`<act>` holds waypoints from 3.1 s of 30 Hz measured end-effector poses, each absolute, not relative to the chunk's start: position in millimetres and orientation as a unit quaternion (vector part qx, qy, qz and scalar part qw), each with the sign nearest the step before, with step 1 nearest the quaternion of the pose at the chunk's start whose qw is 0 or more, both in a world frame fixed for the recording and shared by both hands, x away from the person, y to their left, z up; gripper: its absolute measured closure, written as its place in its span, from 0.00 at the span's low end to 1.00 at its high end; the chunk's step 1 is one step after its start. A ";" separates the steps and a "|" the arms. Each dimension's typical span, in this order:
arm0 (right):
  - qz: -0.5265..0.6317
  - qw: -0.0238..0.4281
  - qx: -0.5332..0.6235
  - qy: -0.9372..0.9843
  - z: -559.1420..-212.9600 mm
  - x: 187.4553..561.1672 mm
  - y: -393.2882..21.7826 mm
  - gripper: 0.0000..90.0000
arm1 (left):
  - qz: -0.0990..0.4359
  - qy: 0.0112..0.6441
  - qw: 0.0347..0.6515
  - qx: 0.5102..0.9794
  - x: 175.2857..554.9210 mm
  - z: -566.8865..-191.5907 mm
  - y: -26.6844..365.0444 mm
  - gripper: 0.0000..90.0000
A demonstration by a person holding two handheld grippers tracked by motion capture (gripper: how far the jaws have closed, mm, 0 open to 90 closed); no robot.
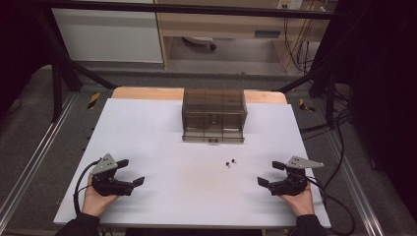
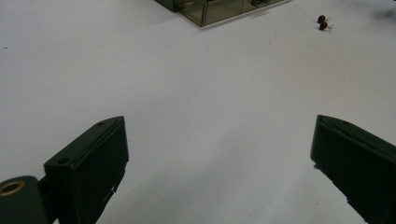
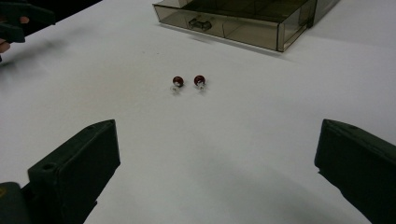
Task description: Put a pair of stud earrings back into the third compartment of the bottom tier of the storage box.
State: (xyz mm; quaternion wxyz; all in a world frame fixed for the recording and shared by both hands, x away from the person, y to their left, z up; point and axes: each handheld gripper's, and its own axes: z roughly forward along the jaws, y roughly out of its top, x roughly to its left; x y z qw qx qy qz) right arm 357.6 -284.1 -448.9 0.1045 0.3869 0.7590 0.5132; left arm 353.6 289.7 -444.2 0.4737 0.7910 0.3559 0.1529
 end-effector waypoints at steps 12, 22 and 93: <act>0.513 0.106 0.387 0.758 -448.0 358.5 -283.5 0.01 | 0.150 0.359 0.474 0.790 353.6 -445.5 290.1 0.05; 0.504 0.111 0.385 0.766 -445.1 360.6 -277.2 0.01 | 0.149 0.360 0.470 0.792 354.0 -446.5 289.6 0.05; 0.421 0.120 0.374 0.818 -454.5 423.9 -195.9 0.64 | 0.153 0.366 0.467 0.791 355.6 -447.7 290.7 0.05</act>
